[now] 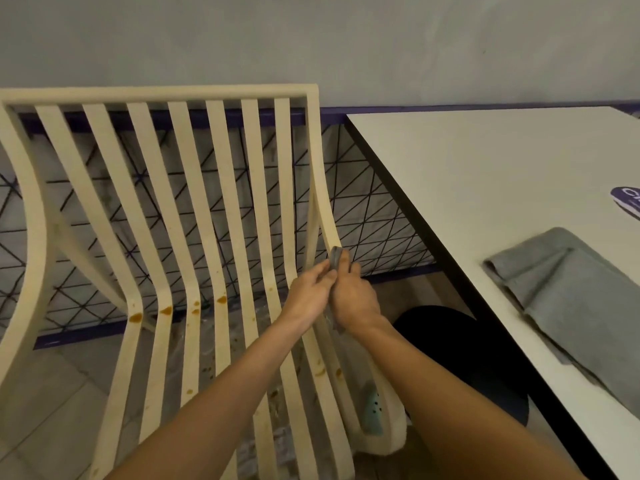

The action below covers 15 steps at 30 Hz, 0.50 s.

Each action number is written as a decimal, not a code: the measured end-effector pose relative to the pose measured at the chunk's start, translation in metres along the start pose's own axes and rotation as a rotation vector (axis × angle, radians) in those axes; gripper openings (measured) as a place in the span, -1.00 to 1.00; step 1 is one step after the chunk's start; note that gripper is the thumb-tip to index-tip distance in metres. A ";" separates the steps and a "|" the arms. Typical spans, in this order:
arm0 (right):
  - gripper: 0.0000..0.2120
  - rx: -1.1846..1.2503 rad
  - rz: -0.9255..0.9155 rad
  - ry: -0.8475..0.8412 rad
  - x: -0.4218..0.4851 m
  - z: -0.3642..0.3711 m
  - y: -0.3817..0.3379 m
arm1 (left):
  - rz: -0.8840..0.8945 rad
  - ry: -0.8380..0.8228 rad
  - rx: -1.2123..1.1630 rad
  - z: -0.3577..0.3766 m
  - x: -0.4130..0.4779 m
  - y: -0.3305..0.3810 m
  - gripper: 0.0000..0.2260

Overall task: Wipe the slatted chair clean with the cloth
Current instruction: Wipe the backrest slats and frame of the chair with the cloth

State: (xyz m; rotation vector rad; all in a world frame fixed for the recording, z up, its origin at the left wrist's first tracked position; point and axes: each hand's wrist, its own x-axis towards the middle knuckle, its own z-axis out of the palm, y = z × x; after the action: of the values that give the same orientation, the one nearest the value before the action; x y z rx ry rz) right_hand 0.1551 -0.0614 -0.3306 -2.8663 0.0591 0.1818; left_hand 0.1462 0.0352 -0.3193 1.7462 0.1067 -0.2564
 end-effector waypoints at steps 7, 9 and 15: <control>-0.15 0.026 -0.027 0.066 0.069 -0.005 -0.020 | -0.003 0.005 -0.125 -0.015 0.068 0.004 -0.59; -0.14 0.049 -0.040 0.100 0.092 -0.009 -0.027 | 0.014 -0.008 -0.145 -0.022 0.081 0.011 -0.60; -0.07 0.105 -0.062 0.161 0.121 -0.011 -0.039 | 0.027 0.025 -0.173 -0.029 0.105 0.016 -0.60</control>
State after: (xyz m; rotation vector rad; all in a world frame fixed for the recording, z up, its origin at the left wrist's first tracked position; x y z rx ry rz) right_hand 0.2785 -0.0302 -0.3252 -2.7679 0.0105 -0.0634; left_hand 0.2544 0.0533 -0.3234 1.5780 0.1196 -0.1995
